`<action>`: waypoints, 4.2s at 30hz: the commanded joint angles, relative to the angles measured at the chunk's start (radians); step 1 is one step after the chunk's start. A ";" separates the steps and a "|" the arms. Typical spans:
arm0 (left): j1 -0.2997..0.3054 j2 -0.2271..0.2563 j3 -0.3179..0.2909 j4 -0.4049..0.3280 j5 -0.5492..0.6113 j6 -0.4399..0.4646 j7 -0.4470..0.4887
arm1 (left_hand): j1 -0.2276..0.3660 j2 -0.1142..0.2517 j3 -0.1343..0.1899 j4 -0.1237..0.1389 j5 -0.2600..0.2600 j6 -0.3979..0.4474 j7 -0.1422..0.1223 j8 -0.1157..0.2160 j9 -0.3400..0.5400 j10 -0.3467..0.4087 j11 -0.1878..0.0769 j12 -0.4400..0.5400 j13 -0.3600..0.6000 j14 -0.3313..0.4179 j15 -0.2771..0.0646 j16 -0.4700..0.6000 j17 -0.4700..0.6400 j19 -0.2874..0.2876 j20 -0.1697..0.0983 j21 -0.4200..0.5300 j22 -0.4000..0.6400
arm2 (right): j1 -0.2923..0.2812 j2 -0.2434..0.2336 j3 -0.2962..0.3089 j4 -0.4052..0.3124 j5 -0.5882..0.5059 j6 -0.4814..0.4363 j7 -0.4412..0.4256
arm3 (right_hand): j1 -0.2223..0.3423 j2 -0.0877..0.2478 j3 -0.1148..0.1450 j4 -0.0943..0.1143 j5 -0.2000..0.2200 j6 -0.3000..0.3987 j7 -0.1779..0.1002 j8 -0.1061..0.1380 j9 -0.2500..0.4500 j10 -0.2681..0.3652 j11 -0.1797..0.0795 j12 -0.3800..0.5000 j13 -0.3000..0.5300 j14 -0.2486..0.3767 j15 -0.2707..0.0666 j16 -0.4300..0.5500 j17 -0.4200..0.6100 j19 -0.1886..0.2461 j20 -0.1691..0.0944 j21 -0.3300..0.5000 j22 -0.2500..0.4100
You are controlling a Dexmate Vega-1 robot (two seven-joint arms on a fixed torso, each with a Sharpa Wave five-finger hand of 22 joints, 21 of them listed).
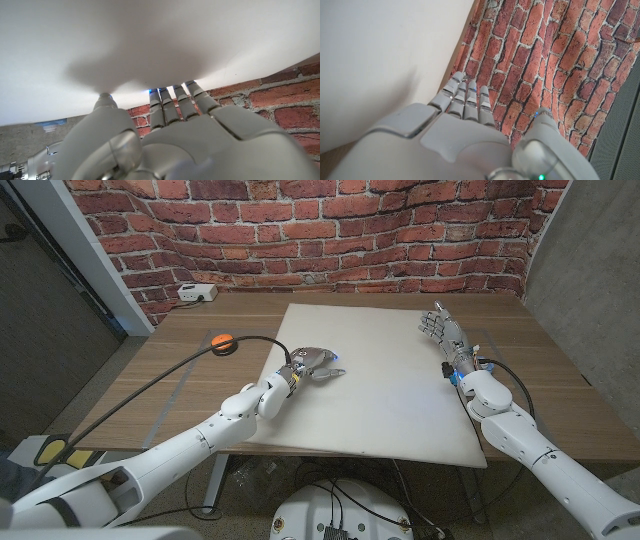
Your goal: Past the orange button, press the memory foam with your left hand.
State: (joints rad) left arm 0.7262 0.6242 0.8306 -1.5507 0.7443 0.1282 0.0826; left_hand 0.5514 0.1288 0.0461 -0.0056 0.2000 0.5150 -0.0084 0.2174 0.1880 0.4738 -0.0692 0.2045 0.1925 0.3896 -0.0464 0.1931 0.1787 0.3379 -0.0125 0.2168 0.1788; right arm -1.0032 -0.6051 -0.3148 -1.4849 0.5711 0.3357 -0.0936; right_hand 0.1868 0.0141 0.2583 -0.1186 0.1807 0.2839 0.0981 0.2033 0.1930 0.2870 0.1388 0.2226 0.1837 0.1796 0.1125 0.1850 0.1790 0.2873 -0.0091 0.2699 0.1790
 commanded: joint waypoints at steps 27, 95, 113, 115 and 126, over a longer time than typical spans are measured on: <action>-0.017 0.009 0.034 -0.049 0.037 0.094 -0.126 | 0.020 0.021 0.024 -0.006 -0.006 0.013 0.003 0.000 0.005 0.013 -0.002 0.002 0.003 0.012 -0.010 0.001 0.002 0.006 0.002 0.002 0.003 | -0.037 -0.007 0.011 -0.030 -0.001 0.015 -0.017 | 0.007 0.007 0.002 -0.005 -0.001 0.006 0.001 -0.001 0.002 0.008 0.001 -0.001 0.006 0.009 0.001 0.000 0.004 0.015 0.002 -0.007 0.004; 0.102 0.015 -0.130 -0.164 -0.051 0.066 0.232 | 0.047 0.013 0.043 -0.017 -0.008 -0.021 -0.003 -0.017 0.006 -0.024 -0.002 -0.010 0.003 -0.046 -0.007 -0.009 0.002 -0.076 0.011 -0.021 0.003 | 0.015 0.031 0.004 0.055 0.010 0.095 0.047 | 0.009 0.007 -0.001 -0.008 -0.002 0.010 0.000 -0.002 0.003 0.025 0.000 0.003 0.006 0.024 -0.003 0.001 0.004 0.039 0.006 -0.013 0.005; 0.140 0.019 -0.221 -0.180 -0.184 -0.019 0.342 | 0.049 0.011 0.045 -0.018 -0.008 -0.034 0.000 -0.020 0.006 -0.028 0.001 -0.009 0.003 -0.048 0.001 -0.008 0.003 -0.077 0.014 -0.018 0.003 | 0.052 0.054 -0.013 0.091 0.004 0.097 0.054 | 0.009 0.006 -0.002 -0.008 -0.002 0.010 0.000 -0.002 0.003 0.026 0.000 0.002 0.006 0.025 -0.003 0.001 0.004 0.040 0.006 -0.016 0.005; 0.142 0.020 -0.228 -0.181 -0.189 -0.027 0.356 | 0.049 0.010 0.045 -0.018 -0.008 -0.034 0.000 -0.019 0.006 -0.030 0.005 -0.009 0.003 -0.048 0.000 -0.008 0.003 -0.077 0.014 -0.018 0.003 | 0.053 0.055 -0.013 0.090 0.002 0.099 0.052 | 0.009 0.006 -0.002 -0.008 -0.002 0.010 0.001 -0.002 0.003 0.025 0.001 0.002 0.006 0.025 -0.003 0.001 0.004 0.041 0.006 -0.016 0.005; 0.152 0.001 -0.253 -0.152 -0.241 -0.077 0.420 | 0.047 0.015 0.047 -0.015 -0.008 -0.035 0.006 -0.018 0.006 -0.021 0.004 -0.005 0.004 -0.041 0.005 -0.004 0.004 -0.074 0.016 -0.015 0.004 | 0.051 0.051 -0.010 0.082 -0.001 0.091 0.041 | 0.008 0.006 -0.002 -0.008 -0.002 0.010 0.001 -0.002 0.003 0.025 0.001 0.001 0.006 0.025 -0.003 0.000 0.004 0.042 0.006 -0.018 0.005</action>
State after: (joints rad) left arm 0.8692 0.6362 0.6056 -1.7232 0.5566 0.1006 0.4478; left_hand 0.5945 0.1480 0.0848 -0.0222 0.1922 0.4800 -0.0064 0.1991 0.1908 0.4445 -0.0660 0.1975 0.1954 0.3443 -0.0373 0.1854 0.1816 0.2603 -0.0035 0.1962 0.1813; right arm -0.9545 -0.5549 -0.3259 -1.4000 0.5711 0.4315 -0.0427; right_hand 0.1907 0.0180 0.2553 -0.1213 0.1807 0.2875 0.1019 0.2033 0.1929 0.3084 0.1388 0.2227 0.1838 0.1952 0.1075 0.1851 0.1789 0.3192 -0.0053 0.2547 0.1790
